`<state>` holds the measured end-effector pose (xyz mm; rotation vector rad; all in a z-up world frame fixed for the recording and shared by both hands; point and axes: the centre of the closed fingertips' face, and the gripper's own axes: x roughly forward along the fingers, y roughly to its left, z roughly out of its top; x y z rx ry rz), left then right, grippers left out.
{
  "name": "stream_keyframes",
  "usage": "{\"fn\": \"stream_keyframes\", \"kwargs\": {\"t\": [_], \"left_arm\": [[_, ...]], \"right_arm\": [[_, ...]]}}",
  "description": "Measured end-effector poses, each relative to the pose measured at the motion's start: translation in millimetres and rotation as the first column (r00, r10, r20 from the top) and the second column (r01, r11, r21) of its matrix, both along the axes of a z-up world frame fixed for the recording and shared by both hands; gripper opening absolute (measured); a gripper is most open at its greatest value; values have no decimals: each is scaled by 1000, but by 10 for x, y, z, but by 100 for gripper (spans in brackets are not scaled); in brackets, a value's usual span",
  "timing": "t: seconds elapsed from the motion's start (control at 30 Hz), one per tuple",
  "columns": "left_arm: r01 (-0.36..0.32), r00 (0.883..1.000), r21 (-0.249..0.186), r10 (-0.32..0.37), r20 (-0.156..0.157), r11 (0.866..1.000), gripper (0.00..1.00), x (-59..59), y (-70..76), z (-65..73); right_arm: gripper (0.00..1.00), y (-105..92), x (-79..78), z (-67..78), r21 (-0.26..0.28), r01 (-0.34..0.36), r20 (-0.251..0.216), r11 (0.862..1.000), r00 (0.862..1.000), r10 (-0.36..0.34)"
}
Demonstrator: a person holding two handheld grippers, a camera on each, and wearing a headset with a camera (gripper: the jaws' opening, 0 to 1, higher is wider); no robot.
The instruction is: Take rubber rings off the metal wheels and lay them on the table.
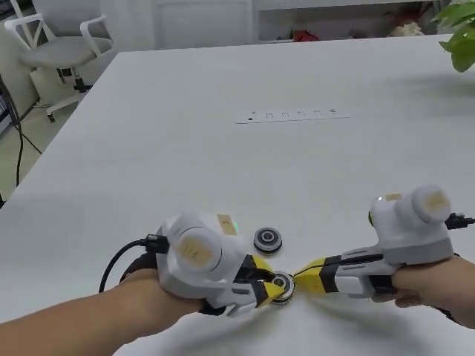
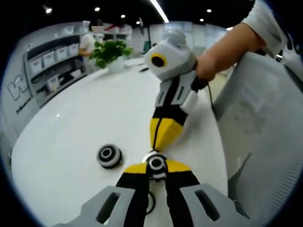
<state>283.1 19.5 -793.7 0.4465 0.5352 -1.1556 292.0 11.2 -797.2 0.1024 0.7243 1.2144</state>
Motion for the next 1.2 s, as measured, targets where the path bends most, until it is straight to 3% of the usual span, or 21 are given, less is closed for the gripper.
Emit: {"fn": "stream_keyframes", "kwargs": {"t": [0.73,0.8,0.83,0.87,0.97,1.0,1.2], "left_arm": [[-7,1000,13,7,4,1000,12,2,-1,-4],[-6,1000,12,6,3,1000,12,1,-2,-5],[-7,1000,11,7,3,1000,12,2,-6,-5],[-6,1000,17,6,-1,1000,12,-7,2,-13],[-12,1000,10,12,1,1000,12,0,-4,-12],[-12,1000,8,12,1,1000,13,-3,-6,-10],[-11,1000,-8,10,-3,1000,13,-7,-1,-5]], "right_arm": [[0,118,-107,74,-20,-74,48,997,996,75],[0,153,-127,100,-5,-91,46,996,995,91],[0,223,-191,164,40,-125,36,991,992,124],[0,217,-144,149,2,-108,75,994,991,108],[0,155,-132,19,-73,-123,93,990,987,130],[0,152,-154,29,-50,-133,84,990,987,137],[0,146,-140,56,-37,-108,72,993,991,111]]}}
